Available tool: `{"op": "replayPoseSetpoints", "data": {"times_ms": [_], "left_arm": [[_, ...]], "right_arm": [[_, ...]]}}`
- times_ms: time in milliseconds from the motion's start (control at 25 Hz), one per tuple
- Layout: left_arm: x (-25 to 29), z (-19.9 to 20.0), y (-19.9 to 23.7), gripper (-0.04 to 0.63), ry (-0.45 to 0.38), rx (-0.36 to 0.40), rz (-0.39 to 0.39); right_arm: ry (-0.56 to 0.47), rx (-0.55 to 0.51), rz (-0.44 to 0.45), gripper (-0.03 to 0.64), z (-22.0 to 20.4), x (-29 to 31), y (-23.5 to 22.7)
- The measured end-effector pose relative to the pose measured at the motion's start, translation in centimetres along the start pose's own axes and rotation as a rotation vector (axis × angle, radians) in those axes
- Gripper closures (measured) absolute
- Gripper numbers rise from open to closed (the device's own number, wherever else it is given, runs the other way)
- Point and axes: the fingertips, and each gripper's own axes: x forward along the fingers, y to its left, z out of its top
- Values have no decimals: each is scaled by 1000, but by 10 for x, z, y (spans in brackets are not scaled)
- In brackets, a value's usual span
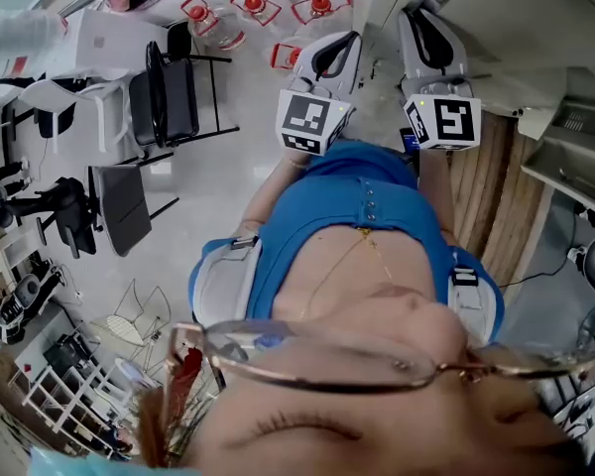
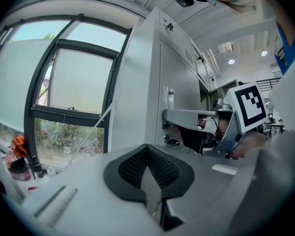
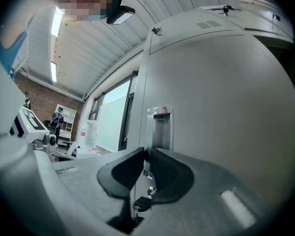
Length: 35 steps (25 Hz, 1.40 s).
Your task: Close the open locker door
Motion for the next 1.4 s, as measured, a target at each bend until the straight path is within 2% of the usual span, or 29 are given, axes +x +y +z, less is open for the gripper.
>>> {"op": "replayPoseSetpoints", "data": {"times_ms": [360,720,1120,1280,1400], "left_arm": [[14,4,-2,600,1,21,-58],[21,3,-15,600,-2,19,-110],[19,-3,-22,600,14,18,-112],[21,-1,-30,600,11,15,-117],[24,-1,-37,600,7,11,-123]], "right_arm": [[7,-82,-59,566,1,-1,0],[23,-87,-98,561,-5,-6,-2],[57,-103,-141,554,-14,-17,-8],[72,-84,-143,568,-17,-27,-10],[90,-75,-134,614,-23,-36,-11]]}}
